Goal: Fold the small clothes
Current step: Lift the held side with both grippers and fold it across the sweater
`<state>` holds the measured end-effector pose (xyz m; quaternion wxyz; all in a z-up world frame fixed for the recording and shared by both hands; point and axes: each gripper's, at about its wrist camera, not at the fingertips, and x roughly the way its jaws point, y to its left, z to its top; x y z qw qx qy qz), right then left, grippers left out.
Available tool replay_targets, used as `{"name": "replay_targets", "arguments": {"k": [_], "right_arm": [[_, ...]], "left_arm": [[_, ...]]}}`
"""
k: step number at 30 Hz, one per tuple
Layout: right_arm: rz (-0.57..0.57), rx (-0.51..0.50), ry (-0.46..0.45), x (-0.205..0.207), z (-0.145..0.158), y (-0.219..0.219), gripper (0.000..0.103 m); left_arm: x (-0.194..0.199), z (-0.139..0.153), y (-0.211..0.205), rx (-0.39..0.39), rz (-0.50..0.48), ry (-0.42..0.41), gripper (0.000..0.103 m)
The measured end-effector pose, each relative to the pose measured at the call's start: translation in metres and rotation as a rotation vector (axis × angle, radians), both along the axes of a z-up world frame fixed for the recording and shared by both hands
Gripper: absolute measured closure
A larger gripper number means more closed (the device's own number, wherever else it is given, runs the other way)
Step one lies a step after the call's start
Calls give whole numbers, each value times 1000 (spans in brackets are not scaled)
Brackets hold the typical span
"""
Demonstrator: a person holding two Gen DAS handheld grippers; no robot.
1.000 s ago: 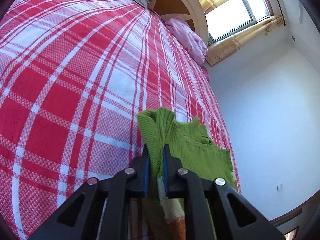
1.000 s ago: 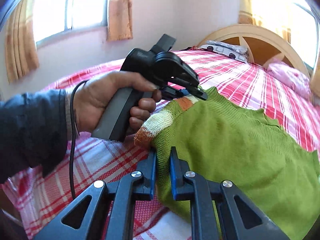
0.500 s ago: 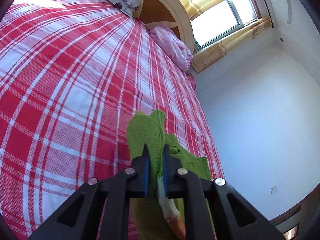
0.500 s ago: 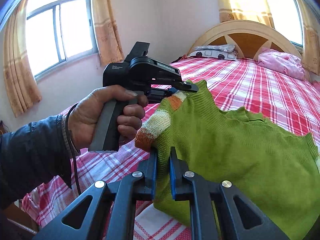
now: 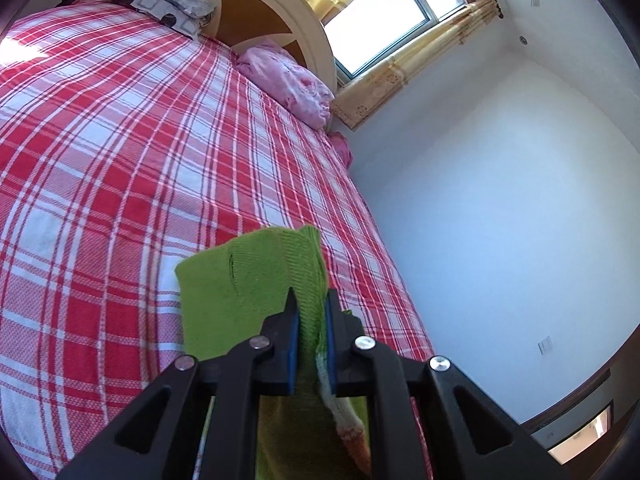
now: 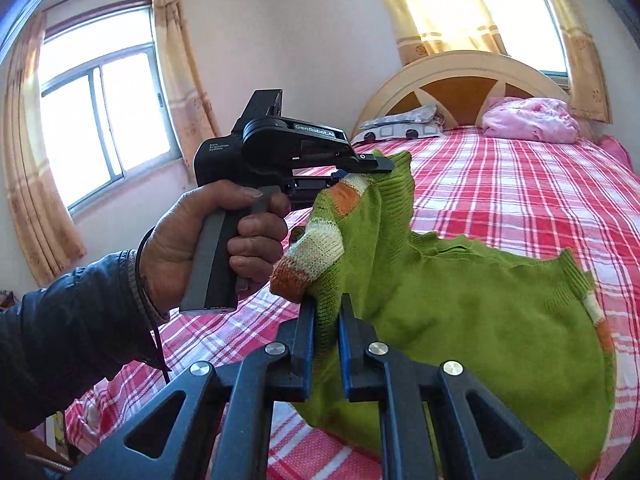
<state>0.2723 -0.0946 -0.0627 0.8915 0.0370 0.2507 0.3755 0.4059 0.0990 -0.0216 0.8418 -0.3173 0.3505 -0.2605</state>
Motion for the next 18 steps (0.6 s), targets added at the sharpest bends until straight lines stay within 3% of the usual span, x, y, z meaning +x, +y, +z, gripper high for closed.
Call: {"name": "replay_targets", "arguments": {"k": [18], "right_arm": [[-115,53,87,2,-13,-110,94]], "left_arm": [[19,-11,-116,55,-137,48,92]]}}
